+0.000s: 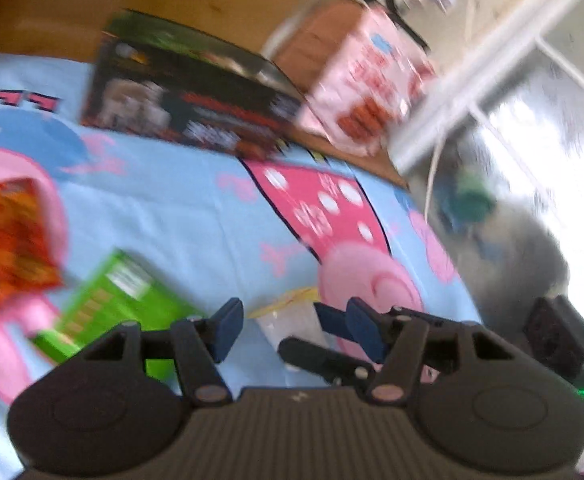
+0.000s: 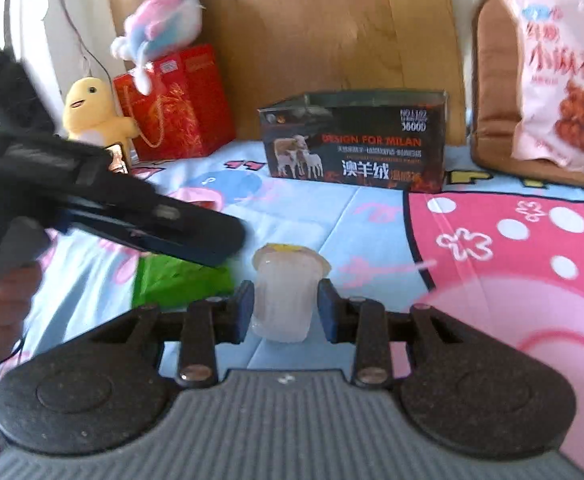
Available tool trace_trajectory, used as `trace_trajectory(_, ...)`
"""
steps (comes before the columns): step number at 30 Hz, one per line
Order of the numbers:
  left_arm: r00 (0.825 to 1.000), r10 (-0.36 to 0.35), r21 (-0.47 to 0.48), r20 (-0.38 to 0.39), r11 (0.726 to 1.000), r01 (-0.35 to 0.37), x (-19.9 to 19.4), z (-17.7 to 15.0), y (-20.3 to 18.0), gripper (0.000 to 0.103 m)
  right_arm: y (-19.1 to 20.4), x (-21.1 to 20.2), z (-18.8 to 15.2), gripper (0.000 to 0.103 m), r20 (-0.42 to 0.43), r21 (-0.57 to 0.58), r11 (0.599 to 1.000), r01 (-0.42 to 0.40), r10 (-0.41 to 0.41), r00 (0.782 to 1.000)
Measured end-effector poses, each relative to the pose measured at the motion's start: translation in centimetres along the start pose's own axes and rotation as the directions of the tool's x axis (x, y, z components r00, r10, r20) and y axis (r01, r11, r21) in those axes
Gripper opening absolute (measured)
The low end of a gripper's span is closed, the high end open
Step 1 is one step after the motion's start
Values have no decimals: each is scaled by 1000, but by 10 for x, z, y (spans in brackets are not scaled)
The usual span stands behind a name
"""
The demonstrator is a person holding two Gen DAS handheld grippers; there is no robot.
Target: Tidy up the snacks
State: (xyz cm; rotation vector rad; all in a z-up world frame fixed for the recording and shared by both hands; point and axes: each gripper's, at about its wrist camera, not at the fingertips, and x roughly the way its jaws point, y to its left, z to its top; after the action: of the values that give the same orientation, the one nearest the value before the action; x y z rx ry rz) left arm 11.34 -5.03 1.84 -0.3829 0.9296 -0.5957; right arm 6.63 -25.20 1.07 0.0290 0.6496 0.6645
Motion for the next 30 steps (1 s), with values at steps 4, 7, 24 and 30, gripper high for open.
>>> trace_trajectory(4,997,75,69,-21,995,-74,17,-15,-16,56,15,-16,-21,37,27,-38,999,38,-37,999)
trace_trajectory(7,994,107,103,4,989,-107,16,-23,-23,48,18,-17,-31,38,8,-44,998,52,-51,999)
trace_trajectory(24,996,57,80,73,995,-63,6,-36,-11,46,28,-18,-45,40,41,-101,991,91,-87,995)
trace_trajectory(30,995,36,83,88,996,-44,5,-39,-8,46,31,-16,-45,40,41,-123,987,104,-100,994)
